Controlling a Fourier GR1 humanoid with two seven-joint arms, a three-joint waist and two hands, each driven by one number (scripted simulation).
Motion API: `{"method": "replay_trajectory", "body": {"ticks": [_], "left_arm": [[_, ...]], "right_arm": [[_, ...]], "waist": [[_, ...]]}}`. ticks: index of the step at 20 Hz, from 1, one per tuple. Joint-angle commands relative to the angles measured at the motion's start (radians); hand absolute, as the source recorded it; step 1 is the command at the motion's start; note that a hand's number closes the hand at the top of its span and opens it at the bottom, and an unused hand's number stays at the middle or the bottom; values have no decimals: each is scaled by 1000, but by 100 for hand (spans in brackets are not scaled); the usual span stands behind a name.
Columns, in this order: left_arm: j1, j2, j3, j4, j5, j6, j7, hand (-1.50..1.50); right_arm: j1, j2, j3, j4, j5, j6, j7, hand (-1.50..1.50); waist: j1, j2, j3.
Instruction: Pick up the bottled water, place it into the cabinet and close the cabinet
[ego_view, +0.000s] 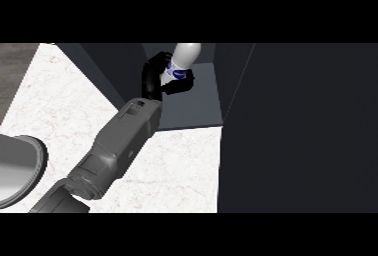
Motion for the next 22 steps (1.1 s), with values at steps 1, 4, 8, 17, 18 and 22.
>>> {"method": "replay_trajectory", "body": {"ticks": [1,4,8,17,18,22], "left_arm": [[-55,32,37,68,5,-9,-7,150],[-77,26,-2,123,-45,37,-19,-150],[-115,15,-13,153,-70,113,-54,-150],[-170,19,6,168,-68,37,-55,-150],[-151,18,3,158,-72,2,-83,-150],[-148,27,68,82,-15,-111,-174,-150]], "right_arm": [[44,-6,-19,-69,-80,10,22,-150],[-14,-5,-31,-19,-101,4,22,-150],[-23,-11,-15,-4,-75,29,-2,-150],[-12,-14,-9,11,-77,56,-17,-150],[-3,-16,-6,-22,-85,54,-3,-150],[24,-23,6,-39,-82,65,16,-150]], "waist": [[-6,-2,0],[-6,5,1],[-24,11,1],[-36,15,0],[-16,7,0],[-7,3,-1]]}}
